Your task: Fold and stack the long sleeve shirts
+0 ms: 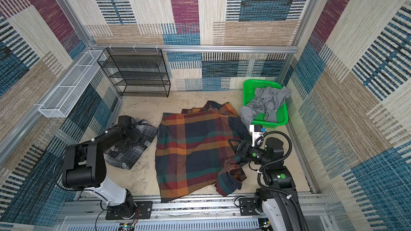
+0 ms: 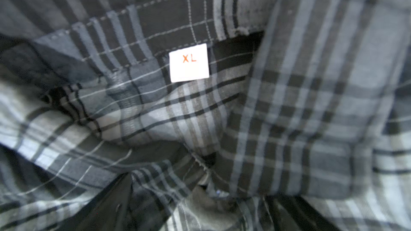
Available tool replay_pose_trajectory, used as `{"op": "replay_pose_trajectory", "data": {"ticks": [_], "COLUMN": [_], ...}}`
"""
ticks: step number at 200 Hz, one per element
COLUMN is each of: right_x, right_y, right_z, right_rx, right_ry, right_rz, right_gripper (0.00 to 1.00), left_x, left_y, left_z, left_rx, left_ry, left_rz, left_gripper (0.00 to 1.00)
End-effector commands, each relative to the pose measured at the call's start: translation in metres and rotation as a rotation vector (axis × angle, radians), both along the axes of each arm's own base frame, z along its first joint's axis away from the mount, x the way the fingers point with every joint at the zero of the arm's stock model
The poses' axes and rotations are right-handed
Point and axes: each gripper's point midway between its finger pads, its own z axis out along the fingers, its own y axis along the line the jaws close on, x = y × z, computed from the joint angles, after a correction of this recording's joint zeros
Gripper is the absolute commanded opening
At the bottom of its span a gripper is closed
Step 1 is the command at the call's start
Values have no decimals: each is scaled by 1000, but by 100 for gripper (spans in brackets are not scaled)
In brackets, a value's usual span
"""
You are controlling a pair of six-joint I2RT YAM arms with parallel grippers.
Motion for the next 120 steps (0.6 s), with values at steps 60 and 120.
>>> {"op": "replay_pose_trajectory", "data": {"ticks": [60, 120], "right_x": [44, 65], "right_y": [5, 35], "right_z": [-39, -114], "right_rx": [-56, -136], "right_ry": [80, 265], "right_rz": [-86, -113], "right_gripper": [82, 83], "left_x": [17, -12], "left_y": [-16, -129], "left_z": [71, 106], "left_rx": [-56, -78], "left_ry": [-98, -220], "left_rz": [-38, -309], "left_gripper": [99, 100]}}
